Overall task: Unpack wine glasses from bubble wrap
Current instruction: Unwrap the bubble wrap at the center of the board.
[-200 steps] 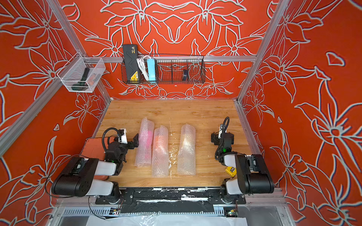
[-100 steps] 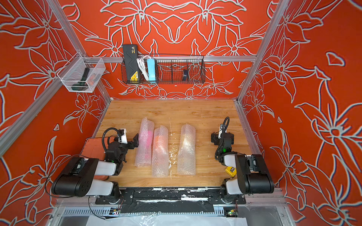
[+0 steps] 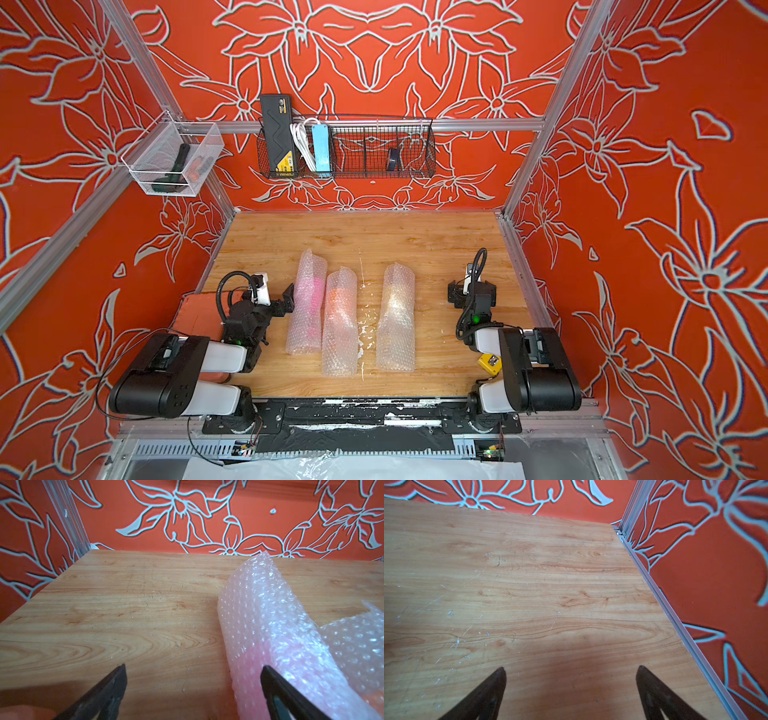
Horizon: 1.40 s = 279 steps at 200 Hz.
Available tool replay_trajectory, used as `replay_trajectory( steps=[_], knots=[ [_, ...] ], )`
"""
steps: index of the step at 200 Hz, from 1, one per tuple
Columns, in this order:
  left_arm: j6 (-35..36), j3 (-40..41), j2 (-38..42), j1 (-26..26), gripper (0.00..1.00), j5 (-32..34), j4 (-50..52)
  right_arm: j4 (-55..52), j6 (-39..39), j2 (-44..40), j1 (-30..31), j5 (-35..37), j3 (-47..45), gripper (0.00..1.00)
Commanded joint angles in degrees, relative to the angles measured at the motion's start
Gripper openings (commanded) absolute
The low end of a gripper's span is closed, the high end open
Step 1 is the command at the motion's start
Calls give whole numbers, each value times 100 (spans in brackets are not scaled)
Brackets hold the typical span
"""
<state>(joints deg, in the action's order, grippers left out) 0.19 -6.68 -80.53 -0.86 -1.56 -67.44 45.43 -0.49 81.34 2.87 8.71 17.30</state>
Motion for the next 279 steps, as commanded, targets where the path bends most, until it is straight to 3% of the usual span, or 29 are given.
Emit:
replay_trajectory(
  steps=[1, 169, 194, 225, 279],
  knots=[
    [69, -44, -13, -28, 99, 7, -147, -8, 39, -48, -6, -42, 129, 98],
    [69, -28, -4, -28, 99, 7, -155, 4, 36, -56, -1, -39, 125, 98],
    [25, -160, 127, -25, 99, 138, 142, 169, -127, -230, -2, -385, -14, 98],
    [-26, -96, 444, -44, 99, 268, 272, -793, -8, -527, 22, -86, 383, 98],
    [-813, -925, 1345, -46, 99, 1021, 2474, -3128, 1031, -1751, 1, 269, 1174, 98]
  ],
)
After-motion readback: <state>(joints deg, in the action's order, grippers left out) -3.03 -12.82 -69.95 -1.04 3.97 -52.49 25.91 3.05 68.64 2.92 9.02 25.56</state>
